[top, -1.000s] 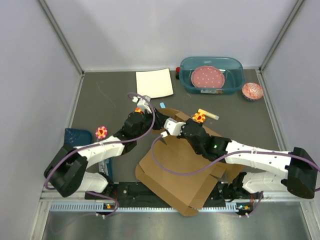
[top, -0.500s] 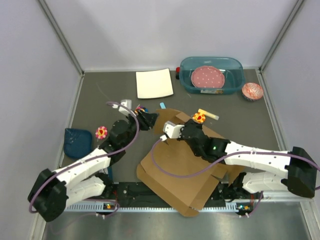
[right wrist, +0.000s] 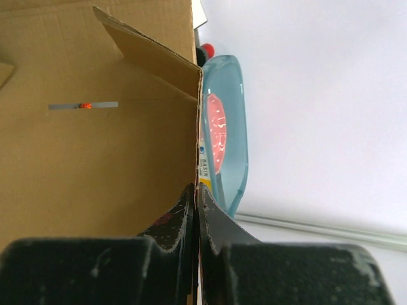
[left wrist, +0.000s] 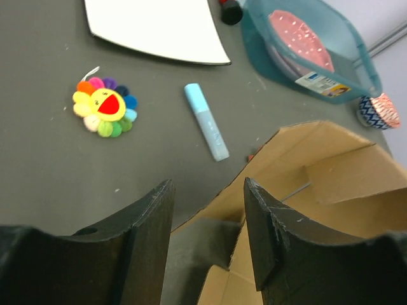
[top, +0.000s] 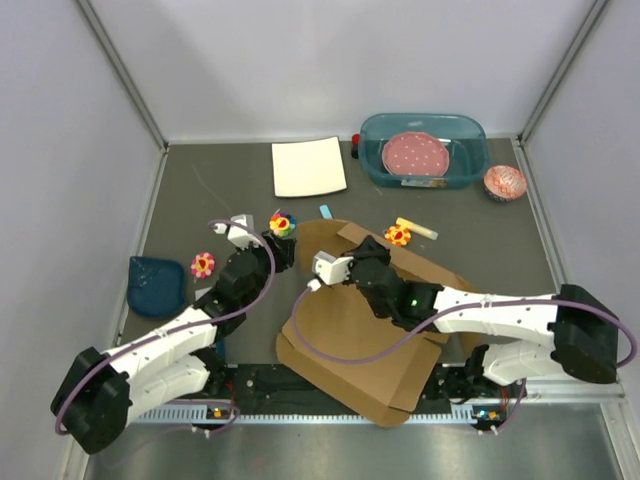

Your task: Fold the paper box

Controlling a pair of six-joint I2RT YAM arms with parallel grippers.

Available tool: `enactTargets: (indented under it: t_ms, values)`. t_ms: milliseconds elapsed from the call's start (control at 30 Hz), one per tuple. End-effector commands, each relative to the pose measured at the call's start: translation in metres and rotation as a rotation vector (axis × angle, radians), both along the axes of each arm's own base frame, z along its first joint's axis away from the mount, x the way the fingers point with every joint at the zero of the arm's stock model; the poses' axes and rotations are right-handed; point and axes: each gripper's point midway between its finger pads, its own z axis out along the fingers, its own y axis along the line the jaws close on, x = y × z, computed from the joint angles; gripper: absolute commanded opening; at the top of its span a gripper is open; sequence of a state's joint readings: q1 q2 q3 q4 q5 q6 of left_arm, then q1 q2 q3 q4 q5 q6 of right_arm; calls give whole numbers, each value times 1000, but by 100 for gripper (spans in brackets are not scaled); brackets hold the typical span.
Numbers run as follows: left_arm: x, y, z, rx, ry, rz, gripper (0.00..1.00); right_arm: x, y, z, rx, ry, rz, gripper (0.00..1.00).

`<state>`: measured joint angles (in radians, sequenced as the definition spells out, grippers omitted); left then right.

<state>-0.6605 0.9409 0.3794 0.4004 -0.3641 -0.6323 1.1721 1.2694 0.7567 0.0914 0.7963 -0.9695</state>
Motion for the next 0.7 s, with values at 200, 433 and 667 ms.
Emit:
enactTargets:
  t_ms: [200, 433, 667]
  values:
    - [1, 18, 2, 25, -41, 68, 53, 13, 23, 49, 91, -229, -11, 0]
    - [0, 20, 5, 50, -54, 69, 53, 13, 26, 14, 97, -156, -24, 0]
    - [0, 16, 6, 62, -72, 37, 54, 7, 18, -14, 131, -55, -53, 0]
